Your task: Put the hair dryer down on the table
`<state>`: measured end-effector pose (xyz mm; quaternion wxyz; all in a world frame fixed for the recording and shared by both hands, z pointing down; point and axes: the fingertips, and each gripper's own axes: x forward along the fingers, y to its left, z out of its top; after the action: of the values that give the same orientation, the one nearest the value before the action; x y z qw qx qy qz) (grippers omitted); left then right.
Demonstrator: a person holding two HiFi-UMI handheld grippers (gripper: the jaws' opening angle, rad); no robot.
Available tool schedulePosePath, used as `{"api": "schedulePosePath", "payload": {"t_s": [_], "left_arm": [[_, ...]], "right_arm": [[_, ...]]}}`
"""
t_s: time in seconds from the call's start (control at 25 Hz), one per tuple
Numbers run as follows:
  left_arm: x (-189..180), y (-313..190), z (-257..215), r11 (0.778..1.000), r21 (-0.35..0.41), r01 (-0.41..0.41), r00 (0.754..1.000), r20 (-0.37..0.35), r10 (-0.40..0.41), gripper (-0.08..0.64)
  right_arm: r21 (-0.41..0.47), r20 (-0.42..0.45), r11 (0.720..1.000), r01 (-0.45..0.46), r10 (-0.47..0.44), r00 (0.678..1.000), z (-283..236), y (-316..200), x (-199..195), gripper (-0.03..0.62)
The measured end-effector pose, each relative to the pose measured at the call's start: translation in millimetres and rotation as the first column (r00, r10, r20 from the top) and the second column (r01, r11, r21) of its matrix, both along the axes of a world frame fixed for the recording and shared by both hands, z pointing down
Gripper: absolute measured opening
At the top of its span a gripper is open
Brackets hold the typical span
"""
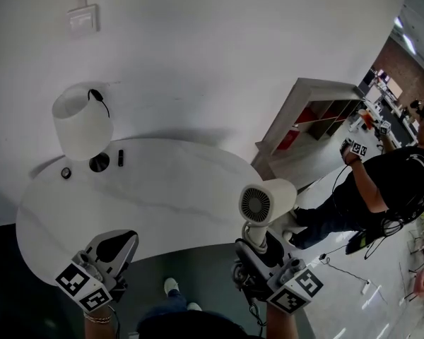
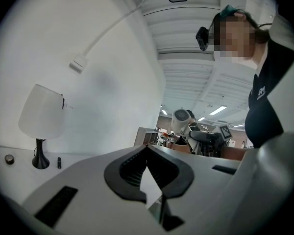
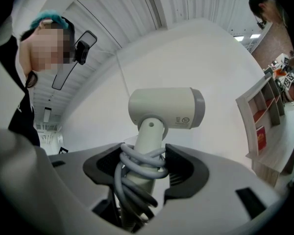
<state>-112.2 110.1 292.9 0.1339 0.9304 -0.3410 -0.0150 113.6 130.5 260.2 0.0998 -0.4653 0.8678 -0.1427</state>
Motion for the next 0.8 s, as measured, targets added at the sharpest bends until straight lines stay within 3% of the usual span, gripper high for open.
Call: {"api": "schedulePosePath", "payload": {"t_s": [0.44,0.8], "left_arm": [[-13.0,-32.5,25.4,0.996,-0.043,-0.081,0.997,-0.009,0.081,0.014],[-27.7,-51.2,43.2,0.994,-0.081,-0.069,0.997,-0.025,0.068,0.012]], "right_arm": [[-0.038,-0.078,0.998,-0.049,0.046,0.996,11.2,-37.1,-27.2,0.272],[-0.094,-0.121,0.994,-0.054,0.043,0.992,27.2,-49.6,-41.8,0.272]]}}
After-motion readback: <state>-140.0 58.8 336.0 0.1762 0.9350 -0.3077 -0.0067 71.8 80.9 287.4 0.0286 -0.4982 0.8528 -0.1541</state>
